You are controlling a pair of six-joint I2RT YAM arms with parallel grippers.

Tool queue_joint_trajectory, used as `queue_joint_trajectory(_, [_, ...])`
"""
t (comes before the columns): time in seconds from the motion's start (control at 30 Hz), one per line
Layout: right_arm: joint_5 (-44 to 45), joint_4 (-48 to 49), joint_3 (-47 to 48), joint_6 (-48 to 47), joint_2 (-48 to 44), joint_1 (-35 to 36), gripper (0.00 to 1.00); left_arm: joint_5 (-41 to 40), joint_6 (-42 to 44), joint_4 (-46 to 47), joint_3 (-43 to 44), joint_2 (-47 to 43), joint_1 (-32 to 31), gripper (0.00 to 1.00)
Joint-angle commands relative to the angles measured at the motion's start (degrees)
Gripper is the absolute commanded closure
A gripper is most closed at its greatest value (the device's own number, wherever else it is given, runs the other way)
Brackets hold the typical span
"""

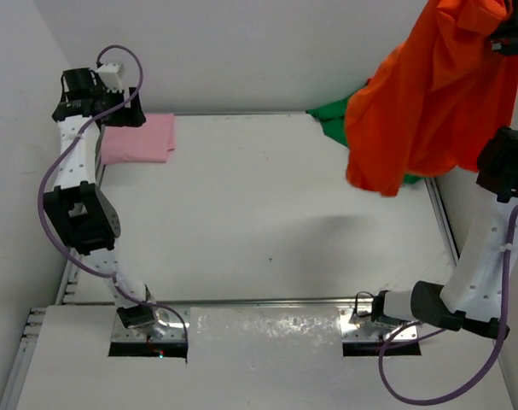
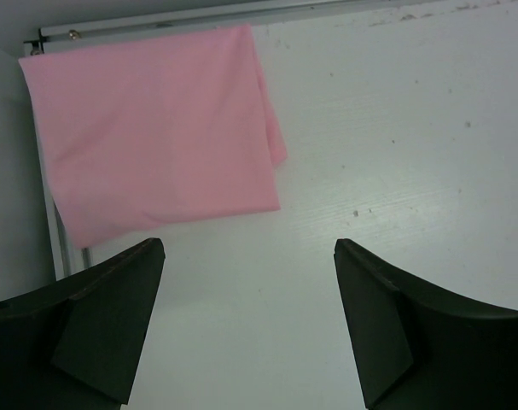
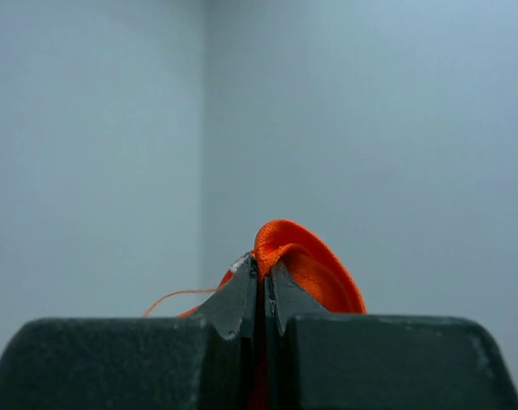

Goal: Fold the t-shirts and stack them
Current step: Move the tshirt to the center of the board

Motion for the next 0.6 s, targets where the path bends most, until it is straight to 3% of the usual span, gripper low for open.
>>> queue_joint_trajectory(0.0, [-5.6, 13.2, -4.1, 16.8, 2.9, 3.1, 1.00, 2.4, 1.5, 0.3, -2.9, -5.1, -0.5, 0.21])
queue_joint_trajectory(0.07, [-7.0, 10.8, -7.6, 15.5, 3.3, 7.0, 1.00, 2.6, 1.8, 0.5, -4.9, -6.9, -0.5, 0.21])
queue_joint_trajectory(0.2, [-8.9, 0.2, -17.2, 3.6, 8.3, 23.1, 1.00, 2.6, 2.1, 0.7, -6.7, -8.8, -0.5, 0.21])
queue_joint_trajectory(0.3, [-7.4, -2.2, -22.9, 0.4, 13.3, 28.0, 1.00, 2.0, 2.6, 0.4, -7.0, -9.4, -0.5, 0.21])
queue_joint_trajectory(0.37, [-7.3, -5.1, -21.6, -1.3, 20.5, 28.4, 0.93, 1.5, 3.1, 0.0, -7.1, -9.4, -0.5, 0.21])
queue_joint_trajectory(0.4, [-8.5, -8.3, -18.6, -5.1, 26.0, 28.4, 0.80, 1.3, 3.5, -0.2, -7.2, -9.4, -0.5, 0.21])
queue_joint_trajectory(0.43, [-8.5, -11.5, -18.6, -5.1, 28.8, 28.3, 0.80, 1.1, 3.6, -0.3, -7.3, -9.4, -0.5, 0.21])
queue_joint_trajectory(0.47, [-8.2, -15.0, -14.3, -11.0, 31.6, 28.2, 0.49, 0.9, 3.9, -0.5, -7.4, -9.5, -0.5, 0.21])
queue_joint_trajectory(0.5, [-6.9, -20.1, -10.8, -14.7, 38.0, 28.2, 0.26, 0.8, 4.1, -0.6, -7.6, -9.6, -0.5, 0.21])
queue_joint_trajectory(0.53, [-0.7, -33.6, -2.1, -18.2, 41.3, 28.1, 0.02, 0.6, 4.3, -0.5, -8.2, -9.8, -0.5, 0.21])
queue_joint_trajectory(0.57, [3.1, -39.8, 2.4, -25.1, 44.4, 28.2, 0.01, 0.3, 4.4, -0.2, -8.7, -10.0, -0.5, 0.21])
